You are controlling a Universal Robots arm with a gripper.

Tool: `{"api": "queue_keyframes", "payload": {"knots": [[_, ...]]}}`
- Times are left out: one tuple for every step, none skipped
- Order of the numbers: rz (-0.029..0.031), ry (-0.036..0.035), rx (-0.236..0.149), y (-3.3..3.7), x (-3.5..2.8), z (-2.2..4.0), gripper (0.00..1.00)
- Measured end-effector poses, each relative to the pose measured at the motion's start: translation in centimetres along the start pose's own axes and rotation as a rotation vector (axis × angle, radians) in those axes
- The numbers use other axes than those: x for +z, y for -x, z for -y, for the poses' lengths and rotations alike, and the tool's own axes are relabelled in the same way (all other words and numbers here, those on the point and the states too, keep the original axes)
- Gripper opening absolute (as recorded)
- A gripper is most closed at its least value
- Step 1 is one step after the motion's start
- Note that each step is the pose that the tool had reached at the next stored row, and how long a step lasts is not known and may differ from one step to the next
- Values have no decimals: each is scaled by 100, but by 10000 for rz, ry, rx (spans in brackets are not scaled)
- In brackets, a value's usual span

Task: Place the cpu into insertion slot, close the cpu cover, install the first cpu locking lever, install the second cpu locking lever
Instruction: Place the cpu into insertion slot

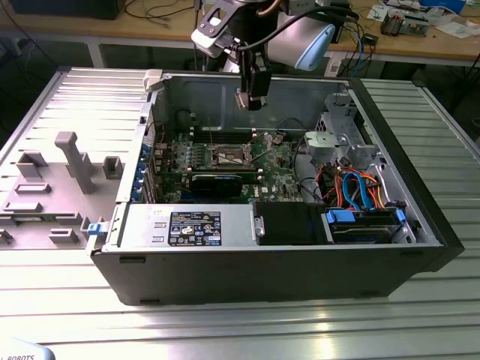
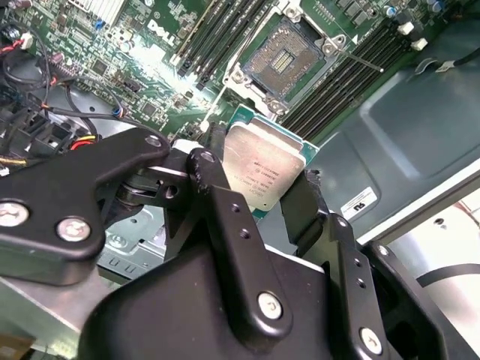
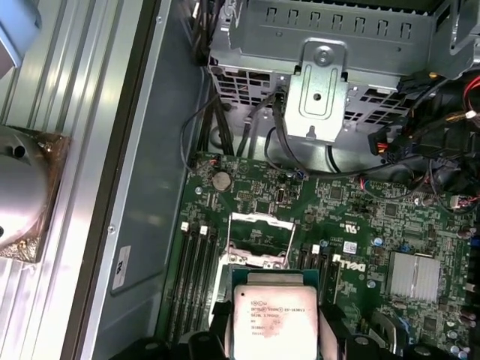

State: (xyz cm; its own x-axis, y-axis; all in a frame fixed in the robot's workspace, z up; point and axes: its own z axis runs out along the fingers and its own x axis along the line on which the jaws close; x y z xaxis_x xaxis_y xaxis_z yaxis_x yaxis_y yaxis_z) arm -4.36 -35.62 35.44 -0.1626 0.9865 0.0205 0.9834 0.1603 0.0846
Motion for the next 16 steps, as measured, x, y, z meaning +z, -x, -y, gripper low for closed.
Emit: {"api": "queue_keyframes", "payload": {"knots": [[5, 1, 55, 0, 0, 0, 54], [12, 3, 128, 0, 1, 0, 54], [20, 4, 230, 0, 1, 0, 54], [27, 6, 314, 0, 2, 0, 54], [34, 8, 403, 0, 3, 0, 54], [41, 10, 481, 0, 3, 0, 54], [45, 11, 531, 0, 3, 0, 54], [48, 12, 560, 0, 3, 0, 54], [50, 12, 590, 0, 3, 0, 54], [52, 13, 617, 0, 3, 0, 54], [54, 13, 630, 0, 3, 0, 54], [55, 13, 632, 0, 3, 0, 54], [54, 13, 633, 0, 3, 0, 54], [54, 13, 633, 0, 3, 0, 54], [54, 13, 633, 0, 3, 0, 54], [54, 13, 633, 0, 3, 0, 54]]}}
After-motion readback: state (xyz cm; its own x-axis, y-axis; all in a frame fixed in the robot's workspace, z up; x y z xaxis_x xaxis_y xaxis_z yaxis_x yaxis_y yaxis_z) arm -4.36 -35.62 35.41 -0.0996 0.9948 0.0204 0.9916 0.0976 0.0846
